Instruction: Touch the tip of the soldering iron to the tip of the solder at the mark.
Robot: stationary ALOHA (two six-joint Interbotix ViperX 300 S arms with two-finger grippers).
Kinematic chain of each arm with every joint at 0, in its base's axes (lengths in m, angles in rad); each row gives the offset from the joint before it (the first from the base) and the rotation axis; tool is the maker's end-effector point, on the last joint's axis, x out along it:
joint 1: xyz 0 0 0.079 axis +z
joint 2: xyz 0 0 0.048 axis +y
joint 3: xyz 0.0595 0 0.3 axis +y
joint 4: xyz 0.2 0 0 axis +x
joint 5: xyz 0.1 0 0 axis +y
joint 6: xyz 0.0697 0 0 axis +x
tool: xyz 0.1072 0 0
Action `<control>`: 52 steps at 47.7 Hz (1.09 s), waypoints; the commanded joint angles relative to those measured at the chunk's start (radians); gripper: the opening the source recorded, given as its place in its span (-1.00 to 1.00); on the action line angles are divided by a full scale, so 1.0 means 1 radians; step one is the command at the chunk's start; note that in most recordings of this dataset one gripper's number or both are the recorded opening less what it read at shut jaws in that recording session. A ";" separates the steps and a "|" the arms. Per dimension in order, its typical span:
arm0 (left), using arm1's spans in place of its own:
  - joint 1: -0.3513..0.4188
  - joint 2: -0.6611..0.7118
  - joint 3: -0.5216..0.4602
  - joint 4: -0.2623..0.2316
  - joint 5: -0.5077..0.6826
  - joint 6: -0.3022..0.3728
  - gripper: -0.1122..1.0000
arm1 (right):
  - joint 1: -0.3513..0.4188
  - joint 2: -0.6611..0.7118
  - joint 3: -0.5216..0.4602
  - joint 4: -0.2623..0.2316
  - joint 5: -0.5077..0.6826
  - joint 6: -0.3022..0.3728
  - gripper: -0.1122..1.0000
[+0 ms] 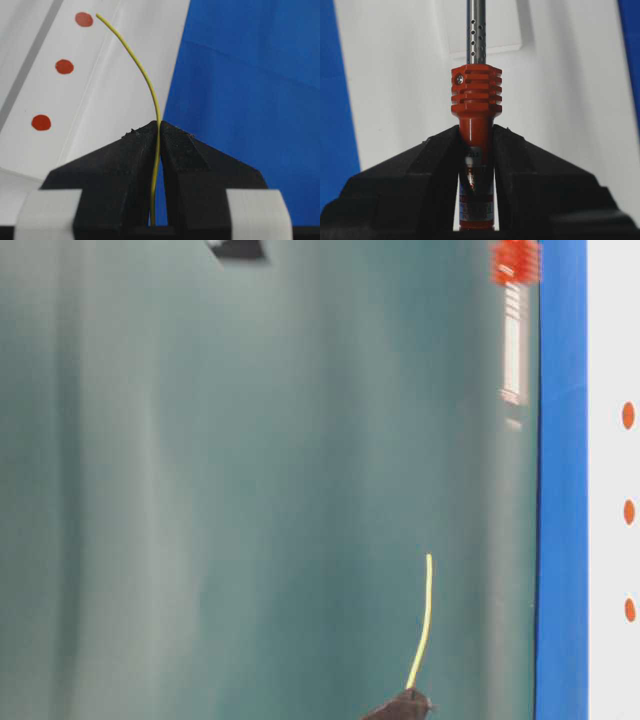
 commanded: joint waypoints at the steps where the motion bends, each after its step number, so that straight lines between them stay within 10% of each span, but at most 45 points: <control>1: -0.006 -0.021 -0.003 0.003 -0.011 0.002 -0.77 | 0.000 -0.100 0.020 -0.003 -0.011 0.000 -0.68; 27: -0.075 -0.041 0.012 0.003 -0.012 -0.006 -0.77 | 0.032 -0.204 0.066 0.043 -0.038 0.009 -0.68; 52: -0.420 -0.012 0.037 0.003 -0.035 -0.023 -0.77 | 0.451 -0.183 0.071 0.080 -0.137 0.069 -0.68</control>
